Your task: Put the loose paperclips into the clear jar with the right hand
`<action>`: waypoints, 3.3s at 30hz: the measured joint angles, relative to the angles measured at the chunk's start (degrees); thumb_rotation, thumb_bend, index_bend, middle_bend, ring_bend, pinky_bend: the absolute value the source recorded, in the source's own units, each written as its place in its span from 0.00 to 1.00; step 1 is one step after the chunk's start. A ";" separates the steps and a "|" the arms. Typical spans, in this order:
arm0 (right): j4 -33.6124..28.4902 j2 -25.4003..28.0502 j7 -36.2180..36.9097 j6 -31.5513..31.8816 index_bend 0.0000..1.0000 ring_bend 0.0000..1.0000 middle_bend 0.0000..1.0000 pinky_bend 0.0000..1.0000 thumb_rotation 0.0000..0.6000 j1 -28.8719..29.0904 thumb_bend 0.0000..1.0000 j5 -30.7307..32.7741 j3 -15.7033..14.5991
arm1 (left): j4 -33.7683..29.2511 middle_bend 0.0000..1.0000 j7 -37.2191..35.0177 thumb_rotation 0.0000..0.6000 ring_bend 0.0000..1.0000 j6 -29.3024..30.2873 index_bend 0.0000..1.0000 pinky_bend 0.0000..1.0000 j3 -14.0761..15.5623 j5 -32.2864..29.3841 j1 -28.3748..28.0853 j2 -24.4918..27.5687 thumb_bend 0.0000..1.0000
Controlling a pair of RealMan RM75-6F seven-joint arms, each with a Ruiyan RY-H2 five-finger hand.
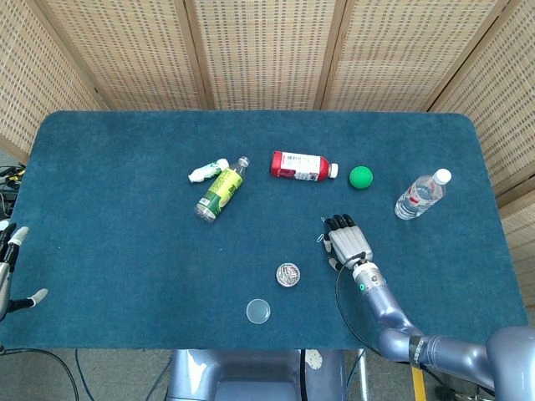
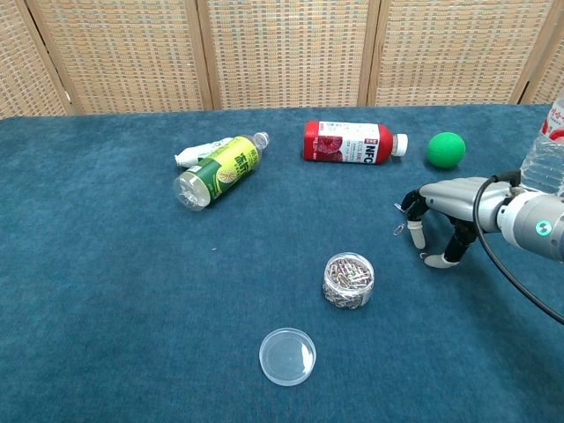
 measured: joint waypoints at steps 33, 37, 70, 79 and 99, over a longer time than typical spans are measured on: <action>0.77 1.07 -1.37 -0.31 0.64 0.00 0.12 0.01 1.00 -1.14 0.50 0.27 -0.93 | 0.00 0.00 0.59 1.00 0.00 -0.11 0.00 0.00 0.16 -0.04 -0.09 -0.27 0.00; 0.49 1.20 -1.48 -0.24 0.64 0.00 0.12 0.01 1.00 -1.15 0.52 0.31 -0.77 | -0.03 0.00 0.54 1.00 0.00 -0.11 0.00 0.00 0.18 0.00 -0.09 -0.25 0.00; -22.33 7.79 -5.79 -1.14 0.65 0.00 0.12 0.01 1.00 6.47 0.55 -4.20 2.00 | 0.19 0.00 0.45 1.00 0.00 -0.64 0.00 0.00 0.23 -0.22 -0.31 -0.30 0.00; -19.30 3.05 -9.83 0.70 0.65 0.00 0.12 0.01 1.00 8.59 0.55 -0.52 -0.17 | 0.19 0.00 0.22 1.00 0.00 -0.69 0.00 0.00 0.21 -0.29 -0.31 -0.22 0.00; -16.93 1.49 -9.85 2.35 0.61 0.00 0.12 0.01 1.00 9.29 0.44 1.99 -1.14 | 0.31 0.00 0.37 1.00 0.00 -0.80 0.00 0.00 0.22 -0.46 -0.37 -0.30 0.00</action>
